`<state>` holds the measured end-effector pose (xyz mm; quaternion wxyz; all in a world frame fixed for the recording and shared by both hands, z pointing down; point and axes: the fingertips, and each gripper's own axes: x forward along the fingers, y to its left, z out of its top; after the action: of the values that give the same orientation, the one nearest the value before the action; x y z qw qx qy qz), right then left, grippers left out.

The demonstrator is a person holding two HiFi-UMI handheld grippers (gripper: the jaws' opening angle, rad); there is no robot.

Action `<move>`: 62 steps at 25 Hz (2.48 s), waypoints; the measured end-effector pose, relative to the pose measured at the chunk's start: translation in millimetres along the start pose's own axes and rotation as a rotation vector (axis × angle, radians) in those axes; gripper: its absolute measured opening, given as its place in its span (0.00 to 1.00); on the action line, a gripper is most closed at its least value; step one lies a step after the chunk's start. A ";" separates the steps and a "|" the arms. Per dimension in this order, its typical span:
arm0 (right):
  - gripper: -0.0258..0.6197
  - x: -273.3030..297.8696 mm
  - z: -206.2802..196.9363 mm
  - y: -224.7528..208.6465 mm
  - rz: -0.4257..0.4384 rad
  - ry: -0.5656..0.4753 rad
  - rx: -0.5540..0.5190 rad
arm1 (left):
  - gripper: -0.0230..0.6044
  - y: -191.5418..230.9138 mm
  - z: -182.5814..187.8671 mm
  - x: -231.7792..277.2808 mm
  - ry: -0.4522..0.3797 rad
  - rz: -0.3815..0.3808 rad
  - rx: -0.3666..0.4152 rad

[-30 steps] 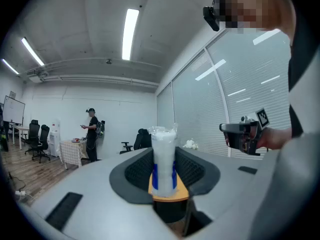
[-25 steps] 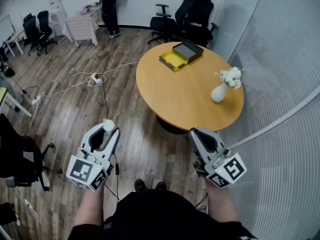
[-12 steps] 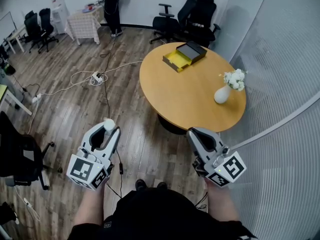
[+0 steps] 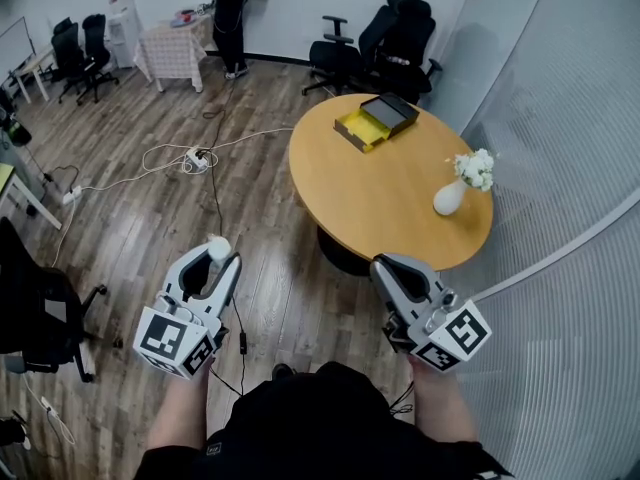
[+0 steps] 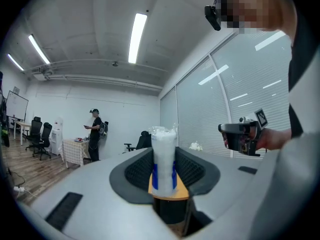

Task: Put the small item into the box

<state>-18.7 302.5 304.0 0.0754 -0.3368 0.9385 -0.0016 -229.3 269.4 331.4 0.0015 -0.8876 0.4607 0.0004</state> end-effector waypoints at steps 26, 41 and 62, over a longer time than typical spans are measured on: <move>0.10 62.3 -39.9 -56.9 0.034 0.045 0.107 | 0.26 59.0 -30.7 60.6 0.077 -0.002 -0.028; 0.10 103.5 -41.1 -180.4 0.057 0.021 0.159 | 0.26 88.9 -20.8 183.1 0.106 0.013 -0.013; 0.10 122.2 -31.0 -297.6 0.029 -0.019 0.133 | 0.26 117.8 1.3 289.9 0.041 0.040 0.017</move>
<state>71.9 -6.3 333.4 0.1066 -0.3173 0.9404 -0.0597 -158.8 -35.5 329.3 -0.0006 -0.8779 0.4784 -0.0215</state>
